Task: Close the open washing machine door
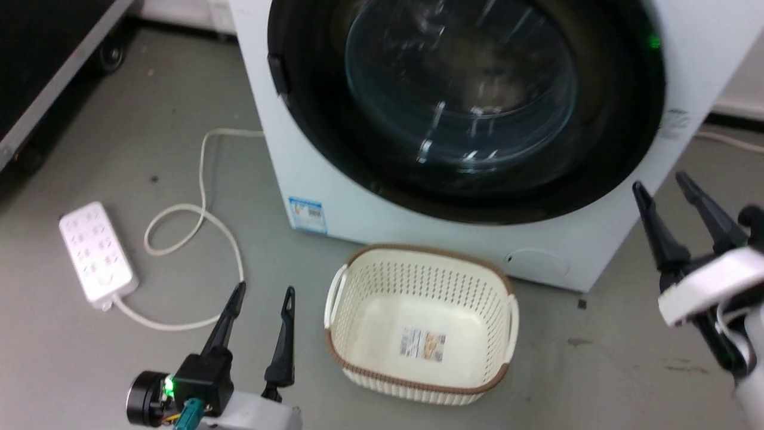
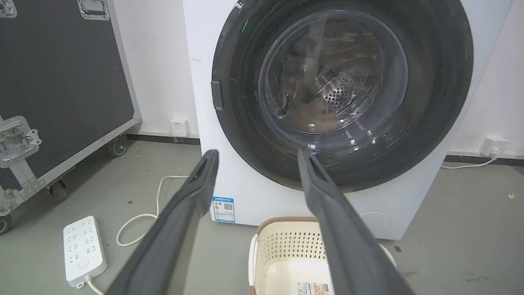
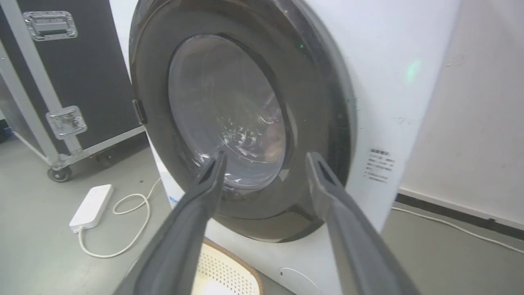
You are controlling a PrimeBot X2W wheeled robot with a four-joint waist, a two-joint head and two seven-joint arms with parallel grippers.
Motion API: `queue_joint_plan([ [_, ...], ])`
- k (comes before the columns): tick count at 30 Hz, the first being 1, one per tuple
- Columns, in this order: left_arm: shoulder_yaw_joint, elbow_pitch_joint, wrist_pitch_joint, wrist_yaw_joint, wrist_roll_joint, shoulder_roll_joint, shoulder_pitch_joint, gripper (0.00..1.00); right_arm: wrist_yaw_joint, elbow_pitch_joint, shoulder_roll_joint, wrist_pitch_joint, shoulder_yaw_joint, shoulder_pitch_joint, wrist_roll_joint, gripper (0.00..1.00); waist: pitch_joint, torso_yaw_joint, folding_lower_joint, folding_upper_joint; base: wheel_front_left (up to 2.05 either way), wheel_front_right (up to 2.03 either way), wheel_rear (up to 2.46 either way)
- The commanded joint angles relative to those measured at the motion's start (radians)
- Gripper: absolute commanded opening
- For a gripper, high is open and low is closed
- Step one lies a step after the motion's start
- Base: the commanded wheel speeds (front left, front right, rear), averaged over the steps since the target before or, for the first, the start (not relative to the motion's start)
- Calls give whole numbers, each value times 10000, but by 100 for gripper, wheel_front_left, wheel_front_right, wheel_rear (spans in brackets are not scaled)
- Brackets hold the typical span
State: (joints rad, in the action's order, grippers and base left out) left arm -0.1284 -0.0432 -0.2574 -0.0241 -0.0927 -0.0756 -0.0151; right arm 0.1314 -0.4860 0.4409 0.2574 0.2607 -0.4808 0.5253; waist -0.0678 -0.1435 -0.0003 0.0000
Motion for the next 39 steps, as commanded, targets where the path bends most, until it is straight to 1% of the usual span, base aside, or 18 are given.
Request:
queue_joint_plan([
  [1,29,-13,-43,-44,-42,-26,106,100,-7,144,-43,37,-100,182,-152,100,440,357,3,0,0,0,0],
  [2,74,-30,-43,-65,-58,-41,205,100,-7,609,-161,38,-375,605,-523,100,557,433,3,0,0,0,0],
  [3,165,-67,-43,-122,-105,-77,400,100,-7,1437,-521,40,-931,1549,-1205,100,768,581,3,0,0,0,0],
  [4,165,-67,-43,-122,-105,-77,400,100,-7,1437,-521,40,-931,1549,-1205,100,768,581,3,0,0,0,0],
  [7,245,-92,-43,-197,-128,-109,617,100,-7,2462,-1247,41,-1770,2881,-2031,100,905,784,3,0,0,0,0],
  [11,297,-120,-43,-233,-92,-98,763,100,-7,3235,-2104,42,-2334,4202,-2948,100,984,1023,3,0,0,0,0],
  [16,260,-222,-43,-289,-24,-68,877,100,-7,3859,-3016,42,-2854,5198,-3509,100,1036,1288,3,0,0,0,0],
  [20,297,-336,-43,-328,32,-86,913,100,-7,4255,-3379,42,-2863,5605,-3812,100,1040,1452,3,0,0,0,0],
  [28,266,-622,-43,-509,25,-113,904,100,-7,4426,-3664,43,-2936,5896,-4023,100,1055,1566,3,0,0,0,0],
  [29,243,-618,18,-494,1,-48,803,0,0,4363,-3613,-4,-2897,5758,-3970,0,1054,1569,3,0,0,0,0],
  [39,300,-554,175,-449,58,-22,762,0,0,4392,-3629,-164,-2870,5700,-4049,0,1031,1561,3,0,0,0,0],
])
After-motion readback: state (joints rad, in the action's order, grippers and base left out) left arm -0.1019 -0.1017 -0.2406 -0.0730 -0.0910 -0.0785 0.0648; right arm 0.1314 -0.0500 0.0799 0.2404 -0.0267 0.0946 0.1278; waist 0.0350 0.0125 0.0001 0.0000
